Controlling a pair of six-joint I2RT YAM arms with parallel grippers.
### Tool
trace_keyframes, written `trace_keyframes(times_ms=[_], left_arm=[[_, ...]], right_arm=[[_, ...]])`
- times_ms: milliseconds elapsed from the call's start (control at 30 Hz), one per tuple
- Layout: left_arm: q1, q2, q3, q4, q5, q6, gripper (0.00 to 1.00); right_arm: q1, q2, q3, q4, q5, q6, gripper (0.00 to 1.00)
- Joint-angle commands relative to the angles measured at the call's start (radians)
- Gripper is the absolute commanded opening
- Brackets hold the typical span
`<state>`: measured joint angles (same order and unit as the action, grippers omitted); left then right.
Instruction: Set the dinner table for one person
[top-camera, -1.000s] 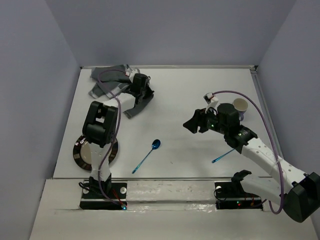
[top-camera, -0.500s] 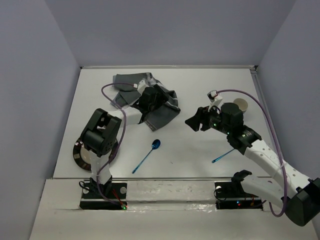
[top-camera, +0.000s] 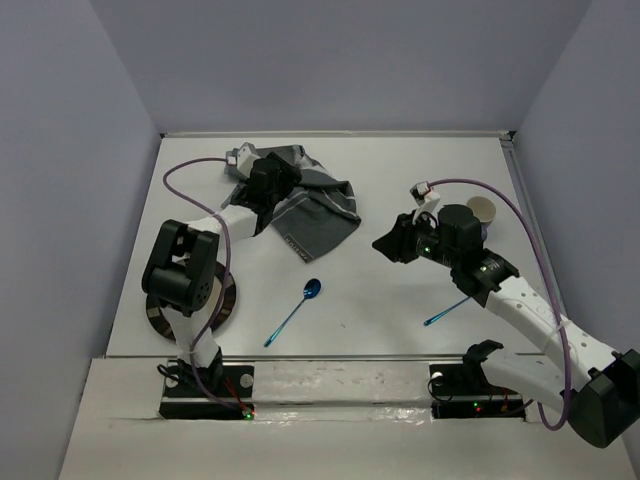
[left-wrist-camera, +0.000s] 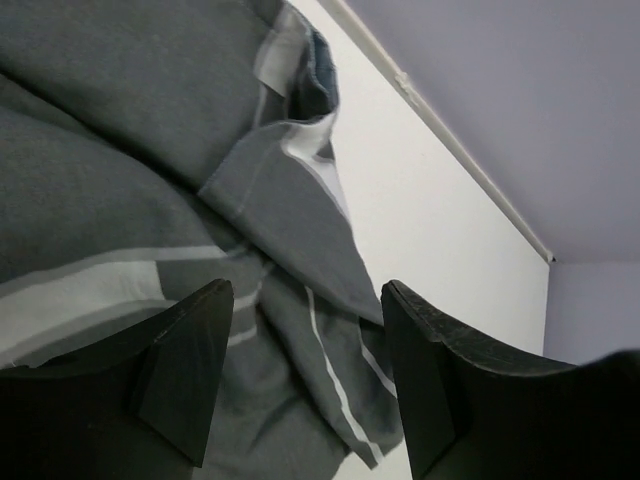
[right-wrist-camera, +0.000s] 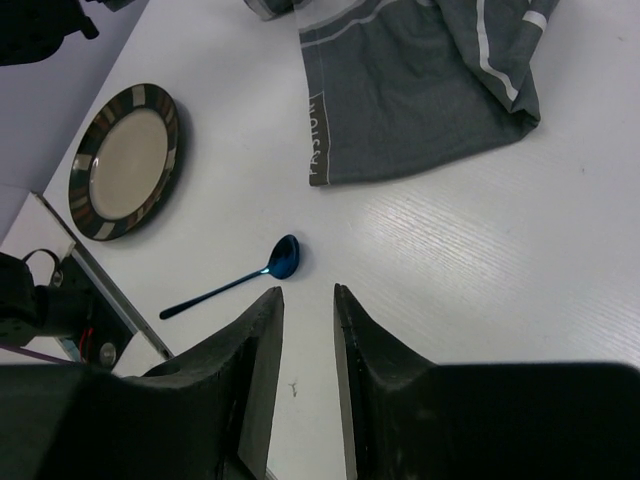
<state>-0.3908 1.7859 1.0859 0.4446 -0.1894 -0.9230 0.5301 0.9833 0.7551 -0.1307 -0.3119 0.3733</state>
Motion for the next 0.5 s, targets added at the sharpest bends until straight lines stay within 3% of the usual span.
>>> trace_keyframes(times_ms=[0, 467], left_arm=[[0.021, 0.043, 0.060, -0.009, 0.022, -0.020, 0.70], [0.043, 0.144, 0.143, 0.009, 0.039, -0.034, 0.66]], right_arm=[[-0.001, -0.002, 0.016, 0.029, -0.016, -0.002, 0.31], [-0.001, 0.008, -0.007, 0.042, -0.042, 0.001, 0.30]])
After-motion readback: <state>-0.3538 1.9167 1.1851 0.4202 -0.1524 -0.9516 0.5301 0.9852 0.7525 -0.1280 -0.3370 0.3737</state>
